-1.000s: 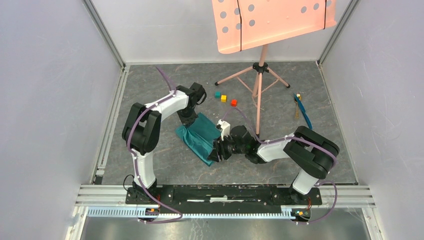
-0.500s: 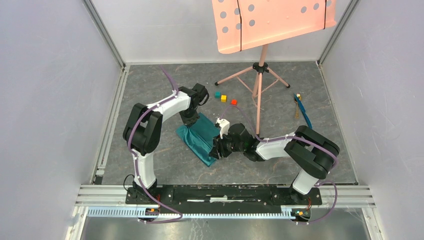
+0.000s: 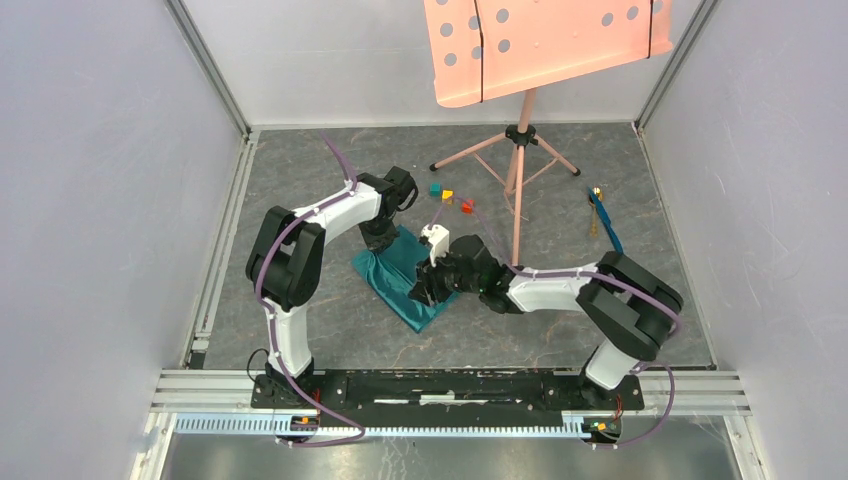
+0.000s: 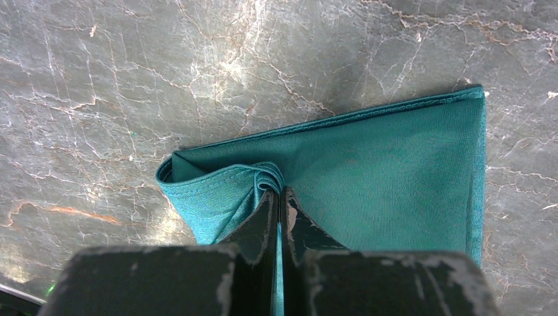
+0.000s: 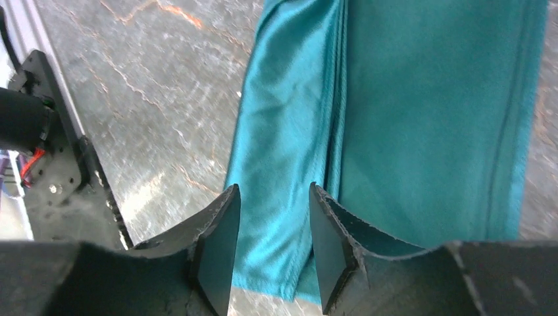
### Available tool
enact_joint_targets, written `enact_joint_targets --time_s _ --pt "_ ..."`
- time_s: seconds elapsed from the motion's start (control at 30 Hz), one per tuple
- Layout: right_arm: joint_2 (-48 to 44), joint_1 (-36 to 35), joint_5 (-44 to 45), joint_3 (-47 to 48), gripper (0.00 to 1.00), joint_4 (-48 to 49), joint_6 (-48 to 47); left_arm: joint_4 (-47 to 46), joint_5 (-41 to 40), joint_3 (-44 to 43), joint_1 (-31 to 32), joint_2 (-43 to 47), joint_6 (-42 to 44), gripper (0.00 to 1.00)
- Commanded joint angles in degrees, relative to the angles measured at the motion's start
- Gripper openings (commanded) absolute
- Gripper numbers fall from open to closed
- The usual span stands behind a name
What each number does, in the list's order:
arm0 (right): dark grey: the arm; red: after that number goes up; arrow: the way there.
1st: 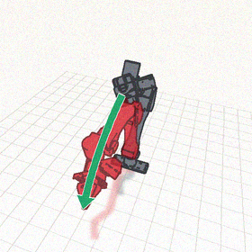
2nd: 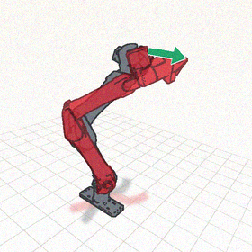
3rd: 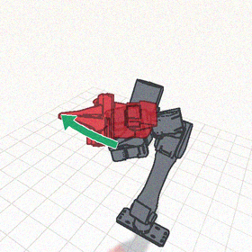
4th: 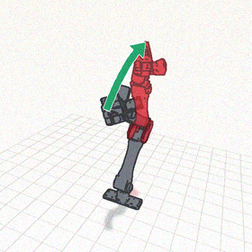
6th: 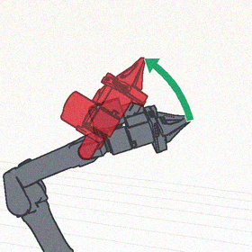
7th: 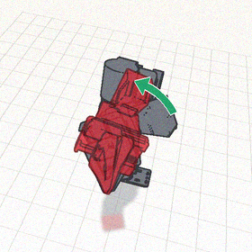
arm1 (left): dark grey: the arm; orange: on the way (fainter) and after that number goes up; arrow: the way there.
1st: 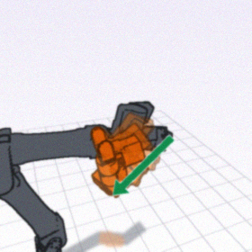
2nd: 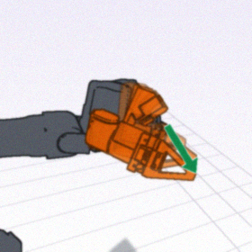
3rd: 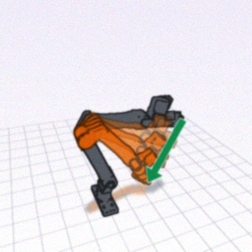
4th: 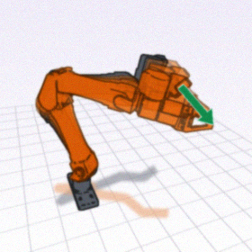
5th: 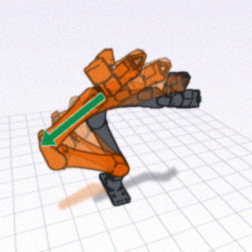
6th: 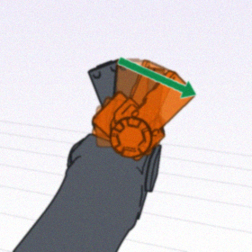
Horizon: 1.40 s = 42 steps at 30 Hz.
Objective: Fold the napkin into a case and place the utensils inside
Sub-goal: Fold the lower triangle-folded napkin at the center of the board, then smooth out the 2/3-rectangle-folded napkin at the center of the board.
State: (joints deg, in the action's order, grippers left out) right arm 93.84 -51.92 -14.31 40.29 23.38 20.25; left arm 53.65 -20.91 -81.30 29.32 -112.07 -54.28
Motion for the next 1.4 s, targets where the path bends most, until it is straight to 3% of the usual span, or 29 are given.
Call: enact_joint_targets --time_s 0.0,0.17,0.33,0.43,0.53,0.63,0.77,0.83,0.87,0.9,1.0,1.07,1.17,1.37 --pt "5.37 -0.29 -5.08 3.0 0.42 9.46 3.04 -0.81 -1.46 -0.92 -0.35 0.08 0.74 0.02" --pt "9.25 -0.28 -4.41 3.01 0.18 12.22 3.68 -1.65 -1.83 -0.34 -0.4 1.34 0.71 0.02" --pt "11.5 -0.31 -0.14 0.56 0.05 12.39 4.17 -1.79 -0.43 -0.95 -0.51 1.89 1.91 0.07" --pt "12.49 -0.29 1.44 -0.49 0.03 11.96 4.37 -2.16 2.42 -1.66 -0.77 2.85 4.04 0.29" --pt "13.0 -0.31 1.44 -0.96 0.02 12.0 4.67 -3.09 4.62 -1.93 -1.14 6.5 7.22 0.6" --pt "12.94 -0.25 1.72 -0.66 0.01 11.26 4.22 -3.62 6.11 -2.19 -1.82 12.17 10.38 0.75" --pt "12.76 -0.25 1.58 -0.01 0.01 10.51 4.06 -5.77 11.79 1.42 -6.26 20.05 14.58 0.79" --pt "12.55 -0.21 1.48 0.21 0.01 10.16 3.98 -12.76 20.11 8.49 -11.24 25.02 16.53 0.78" --pt "12.5 -0.23 1.4 0.22 0.01 10.12 3.93 -17.36 27.64 13.25 -14.2 26.8 17.17 0.73" --pt "12.42 -0.24 1.44 0.31 0.01 10.11 3.95 -22.86 34.38 17.15 -17.23 28.47 17.14 0.65" --pt "12.41 -0.22 1.21 0.74 0.01 9.68 3.68 -40.7 50.79 28.92 -22.62 28.84 13.29 0.28" --pt "12.42 -0.19 0.94 1.07 0.01 9.47 3.49 -50.87 56.42 33.98 -24.69 26.51 10.28 0.18" --pt "12.41 -0.2 0.87 1.55 0.0 8.56 2.84 -61.42 58.33 38.98 -25.68 23.77 7.62 0.09" --pt "12.65 -0.19 0.57 1.63 0.0 8.42 2.55 -70.8 55.43 44.15 -25.85 19.03 5.42 0.08"
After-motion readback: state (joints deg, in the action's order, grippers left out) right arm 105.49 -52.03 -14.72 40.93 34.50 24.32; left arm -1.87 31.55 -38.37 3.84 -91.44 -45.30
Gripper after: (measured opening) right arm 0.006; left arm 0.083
